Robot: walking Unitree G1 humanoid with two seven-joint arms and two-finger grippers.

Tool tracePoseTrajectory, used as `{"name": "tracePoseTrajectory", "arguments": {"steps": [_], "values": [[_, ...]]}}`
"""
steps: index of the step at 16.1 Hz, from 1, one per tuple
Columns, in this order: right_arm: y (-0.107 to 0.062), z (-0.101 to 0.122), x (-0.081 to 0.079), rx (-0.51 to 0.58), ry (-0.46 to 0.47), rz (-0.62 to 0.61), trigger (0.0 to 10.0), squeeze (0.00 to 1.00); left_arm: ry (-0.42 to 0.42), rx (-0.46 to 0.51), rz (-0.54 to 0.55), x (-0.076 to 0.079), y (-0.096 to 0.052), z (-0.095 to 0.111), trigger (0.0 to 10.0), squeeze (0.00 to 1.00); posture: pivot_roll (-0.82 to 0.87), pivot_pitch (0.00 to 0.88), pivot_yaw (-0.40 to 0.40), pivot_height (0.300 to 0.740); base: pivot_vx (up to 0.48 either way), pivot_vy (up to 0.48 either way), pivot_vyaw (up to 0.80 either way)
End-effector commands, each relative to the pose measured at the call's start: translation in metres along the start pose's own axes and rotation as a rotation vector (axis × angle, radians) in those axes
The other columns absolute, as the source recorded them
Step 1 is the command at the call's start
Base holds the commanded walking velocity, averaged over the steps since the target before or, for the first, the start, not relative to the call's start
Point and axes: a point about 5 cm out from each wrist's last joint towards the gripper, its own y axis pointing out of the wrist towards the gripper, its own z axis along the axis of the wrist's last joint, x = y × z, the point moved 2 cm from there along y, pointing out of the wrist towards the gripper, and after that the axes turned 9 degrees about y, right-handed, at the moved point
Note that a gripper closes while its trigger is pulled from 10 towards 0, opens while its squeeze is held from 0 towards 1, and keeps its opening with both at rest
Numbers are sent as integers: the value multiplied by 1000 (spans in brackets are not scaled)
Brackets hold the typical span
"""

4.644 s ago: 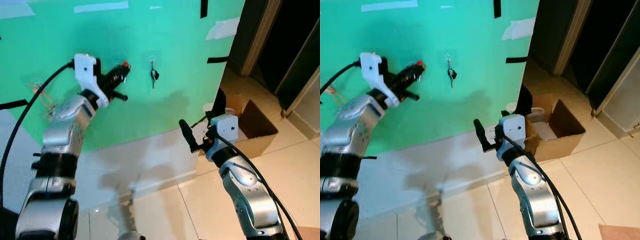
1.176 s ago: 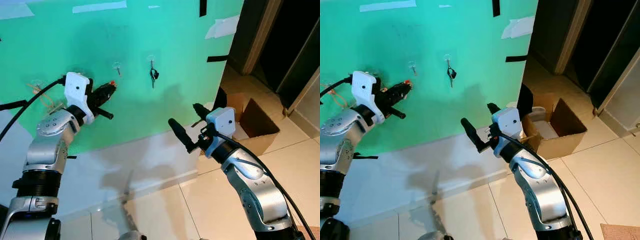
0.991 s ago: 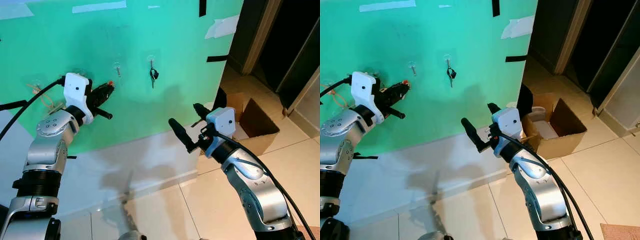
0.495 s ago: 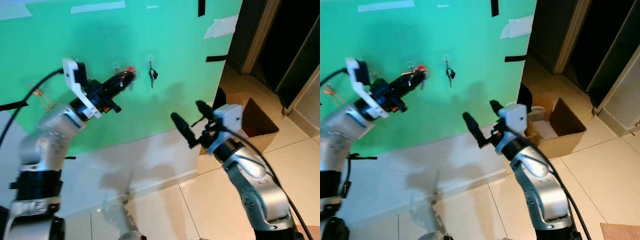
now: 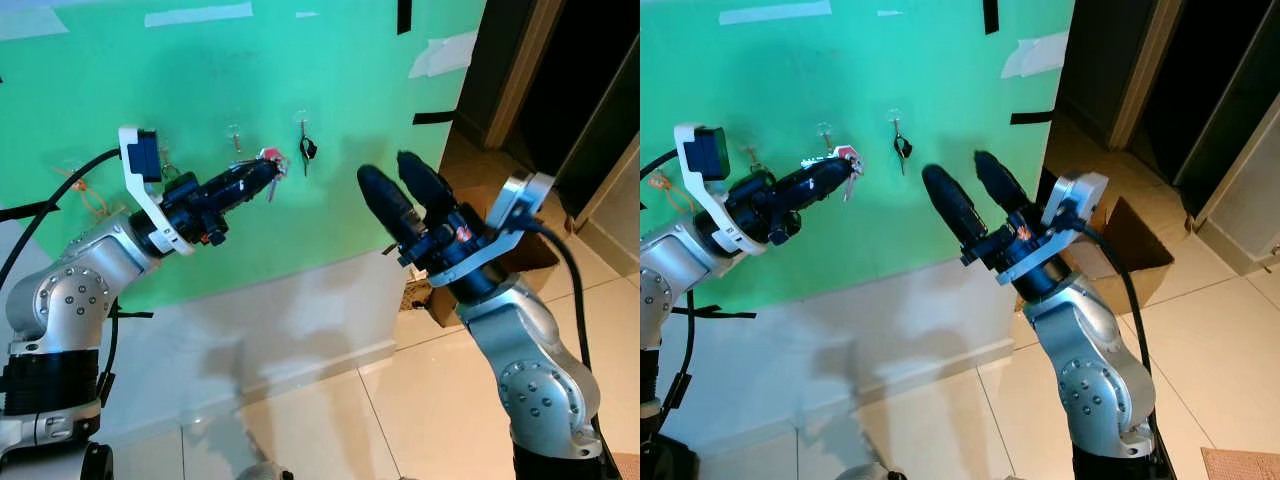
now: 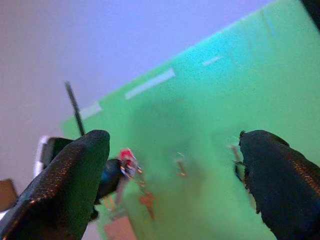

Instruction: Hang keys on a hook

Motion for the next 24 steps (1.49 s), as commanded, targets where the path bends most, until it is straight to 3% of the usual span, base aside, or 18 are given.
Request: {"name": "tracePoseTrajectory", "arguments": {"steps": [1, 3, 5, 7, 8, 9, 13, 16, 17, 18, 24], "values": [[4, 1, -6, -10, 9, 39, 10000, 1000, 9, -1, -16, 4, -2, 3, 10000, 0, -30, 0, 52, 740, 0, 0, 0], [15, -8, -2, -85, 3, 7, 10000, 1000, -6, 5, -54, 12, 3, 2, 10000, 0, -32, 0, 44, 740, 0, 0, 0], [24, -16, -5, -169, -79, 36, 10000, 1000, -7, -4, -70, 15, 6, 0, 10000, 0, -36, 0, 38, 740, 0, 0, 0], [30, -24, -16, -273, -248, 123, 10000, 1000, -4, -13, -72, 16, 8, -2, 10000, 0, -38, 0, 32, 740, 0, 0, 0], [29, -27, -17, -311, -314, 146, 10000, 773, -3, -21, -78, 18, 8, -3, 10000, 0, -38, 0, 27, 740, 0, 0, 0], [29, -27, -17, -313, -318, 147, 10000, 0, -2, -22, -79, 19, 8, -4, 10000, 0, -38, 0, 27, 740, 0, 0, 0], [36, -21, -15, -275, -323, 137, 10000, 0, -12, -35, -94, 24, 7, -9, 10000, 0, -42, 0, 16, 740, 0, 0, 0], [38, -25, -22, -290, -290, 195, 10000, 0, -11, -35, -99, 25, 8, -9, 10000, 0, -43, 0, 8, 740, 0, 0, 0], [38, -27, -23, -297, -278, 207, 4431, 0, -11, -32, -101, 26, 8, -9, 10000, 0, -43, 0, 7, 740, 0, 0, 0], [37, -28, -24, -297, -257, 214, 0, 0, -13, -28, -104, 26, 8, -9, 10000, 0, -41, 0, 5, 740, 0, 0, 0], [36, -29, -22, -291, -203, 207, 0, 0, -13, -7, -107, 27, 8, -5, 10000, 0, -45, 0, 8, 740, 0, 0, 0]]}}
